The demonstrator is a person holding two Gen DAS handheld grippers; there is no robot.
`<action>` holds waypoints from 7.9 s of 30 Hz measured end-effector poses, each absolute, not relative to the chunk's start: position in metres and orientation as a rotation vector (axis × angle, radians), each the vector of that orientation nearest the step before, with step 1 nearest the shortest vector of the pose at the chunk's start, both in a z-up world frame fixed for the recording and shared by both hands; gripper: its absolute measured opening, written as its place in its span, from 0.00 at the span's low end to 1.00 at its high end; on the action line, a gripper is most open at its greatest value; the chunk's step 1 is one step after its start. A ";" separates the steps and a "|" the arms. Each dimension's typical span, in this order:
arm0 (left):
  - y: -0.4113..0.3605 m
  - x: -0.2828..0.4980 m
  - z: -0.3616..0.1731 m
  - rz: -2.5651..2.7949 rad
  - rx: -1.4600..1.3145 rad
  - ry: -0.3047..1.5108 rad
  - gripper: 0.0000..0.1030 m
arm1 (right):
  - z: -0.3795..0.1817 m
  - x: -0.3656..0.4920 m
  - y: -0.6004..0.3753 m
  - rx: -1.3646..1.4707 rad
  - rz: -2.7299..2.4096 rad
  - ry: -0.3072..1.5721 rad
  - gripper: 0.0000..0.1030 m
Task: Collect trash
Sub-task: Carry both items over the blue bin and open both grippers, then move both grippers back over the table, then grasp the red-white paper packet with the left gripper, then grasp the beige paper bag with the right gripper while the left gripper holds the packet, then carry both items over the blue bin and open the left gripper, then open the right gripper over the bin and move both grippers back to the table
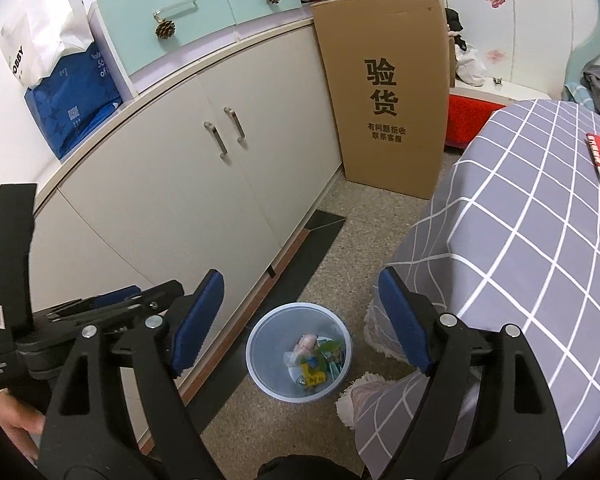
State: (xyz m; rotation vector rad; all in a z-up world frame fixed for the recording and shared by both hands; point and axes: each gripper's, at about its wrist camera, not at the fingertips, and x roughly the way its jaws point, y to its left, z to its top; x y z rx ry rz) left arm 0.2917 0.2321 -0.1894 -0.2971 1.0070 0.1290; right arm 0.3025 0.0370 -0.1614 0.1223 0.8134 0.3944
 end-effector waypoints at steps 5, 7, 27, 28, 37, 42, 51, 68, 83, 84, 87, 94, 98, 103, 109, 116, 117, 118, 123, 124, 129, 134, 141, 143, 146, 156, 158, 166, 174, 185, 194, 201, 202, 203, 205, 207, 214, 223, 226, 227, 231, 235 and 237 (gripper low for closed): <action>0.223 0.283 -0.174 0.124 -0.278 0.980 0.63 | -0.154 0.296 0.030 0.130 0.394 0.804 0.77; 0.219 0.279 -0.167 0.120 -0.270 0.967 0.63 | -0.149 0.292 0.026 0.136 0.395 0.795 0.77; 0.076 0.265 -0.094 -0.056 -0.131 0.832 0.69 | -0.097 0.248 -0.141 0.295 0.240 0.632 0.80; 0.063 0.267 -0.092 -0.075 -0.116 0.829 0.69 | -0.096 0.247 -0.152 0.303 0.222 0.627 0.80; -0.078 0.298 -0.097 -0.249 0.118 0.812 0.70 | -0.100 0.238 -0.282 0.411 0.013 0.582 0.82; -0.136 0.318 -0.111 -0.310 0.195 0.814 0.70 | -0.107 0.238 -0.339 0.479 -0.070 0.563 0.83; -0.190 0.352 -0.146 -0.308 0.316 0.827 0.70 | -0.120 0.255 -0.378 0.514 -0.099 0.573 0.84; -0.180 0.373 -0.115 -0.260 0.272 0.698 0.08 | -0.106 0.303 -0.385 0.482 -0.097 0.577 0.85; -0.128 0.370 -0.078 -0.260 0.092 0.646 0.08 | -0.052 0.366 -0.348 0.254 -0.046 0.711 0.70; -0.126 0.370 -0.078 -0.263 0.087 0.646 0.08 | -0.052 0.370 -0.353 0.272 -0.050 0.729 0.62; -0.122 0.373 -0.078 -0.266 0.074 0.648 0.08 | -0.055 0.378 -0.375 0.338 -0.105 0.752 0.60; -0.113 0.383 -0.079 -0.282 0.030 0.672 0.08 | -0.072 0.376 -0.392 0.435 -0.094 0.803 0.43; -0.114 0.384 -0.080 -0.293 0.019 0.680 0.08 | -0.074 0.376 -0.387 0.445 -0.088 0.811 0.38; -0.113 0.383 -0.081 -0.293 0.024 0.676 0.08 | -0.076 0.375 -0.385 0.456 -0.070 0.828 0.38; -0.113 0.383 -0.081 -0.296 0.027 0.677 0.08 | -0.078 0.381 -0.385 0.474 -0.058 0.831 0.37; -0.112 0.383 -0.080 -0.295 0.029 0.674 0.08 | -0.079 0.398 -0.377 0.446 -0.046 0.840 0.38; -0.112 0.383 -0.080 -0.292 0.029 0.674 0.08 | -0.079 0.401 -0.373 0.424 -0.049 0.844 0.37; -0.112 0.383 -0.080 -0.290 0.027 0.675 0.08 | -0.079 0.404 -0.370 0.407 -0.046 0.847 0.36; -0.114 0.384 -0.082 -0.290 0.026 0.682 0.08 | -0.085 0.421 -0.354 0.360 -0.030 0.879 0.31; -0.114 0.384 -0.083 -0.291 0.026 0.683 0.08 | -0.087 0.426 -0.350 0.354 -0.022 0.891 0.30; -0.106 0.383 -0.079 -0.314 0.008 0.683 0.08 | -0.089 0.428 -0.335 0.326 0.015 0.877 0.05; -0.084 0.377 -0.067 -0.299 -0.030 0.661 0.08 | -0.064 0.409 -0.300 0.267 0.072 0.802 0.04; -0.020 0.349 -0.054 -0.235 -0.078 0.637 0.08 | -0.044 0.375 -0.216 0.201 0.252 0.782 0.04; 0.000 0.341 -0.054 -0.208 -0.083 0.637 0.08 | -0.043 0.364 -0.180 0.165 0.314 0.789 0.04; 0.045 0.324 -0.059 -0.138 -0.098 0.655 0.08 | -0.045 0.352 -0.132 0.131 0.393 0.796 0.04; 0.178 0.276 -0.100 0.051 -0.172 0.732 0.08 | -0.096 0.322 0.022 0.025 0.627 0.898 0.05; 0.199 0.274 -0.115 0.074 -0.199 0.767 0.08 | -0.113 0.319 0.047 0.002 0.650 0.932 0.05; 0.239 0.285 -0.180 0.109 -0.262 0.917 0.08 | -0.170 0.326 0.101 -0.064 0.647 1.038 0.05; 0.247 0.311 -0.221 0.101 -0.309 1.015 0.28 | -0.213 0.341 0.108 -0.068 0.599 1.121 0.05; 0.261 0.305 -0.240 0.176 -0.322 1.053 0.66 | -0.236 0.344 0.113 -0.074 0.592 1.176 0.05; 0.271 0.301 -0.237 0.198 -0.329 1.052 0.68 | -0.234 0.341 0.121 -0.069 0.604 1.181 0.05; 0.284 0.293 -0.240 0.233 -0.334 1.058 0.69 | -0.232 0.342 0.134 -0.079 0.613 1.180 0.05; 0.286 0.292 -0.240 0.240 -0.332 1.056 0.69 | -0.232 0.342 0.137 -0.077 0.614 1.181 0.05; 0.290 0.290 -0.240 0.253 -0.331 1.053 0.69 | -0.231 0.342 0.139 -0.074 0.617 1.181 0.05; 0.296 0.287 -0.238 0.276 -0.337 1.042 0.69 | -0.231 0.344 0.143 -0.062 0.623 1.181 0.05; 0.302 0.284 -0.237 0.296 -0.346 1.031 0.69 | -0.231 0.347 0.145 -0.034 0.644 1.188 0.08; 0.312 0.282 -0.234 0.326 -0.352 1.026 0.69 | -0.238 0.356 0.145 0.011 0.601 1.194 0.61; 0.305 0.279 -0.223 0.312 -0.351 1.005 0.69 | -0.224 0.350 0.128 0.013 0.574 1.177 0.61; 0.297 0.277 -0.213 0.302 -0.343 0.989 0.69 | -0.214 0.348 0.120 0.021 0.569 1.156 0.61; 0.294 0.277 -0.209 0.298 -0.338 0.984 0.69 | -0.208 0.345 0.115 0.022 0.567 1.141 0.61; 0.277 0.271 -0.186 0.273 -0.318 0.944 0.69 | -0.187 0.337 0.098 0.027 0.552 1.087 0.61; 0.254 0.265 -0.161 0.240 -0.288 0.898 0.71 | -0.158 0.328 0.065 0.055 0.527 1.010 0.61; 0.235 0.262 -0.147 0.214 -0.265 0.875 0.72 | -0.145 0.323 0.049 0.070 0.515 0.975 0.61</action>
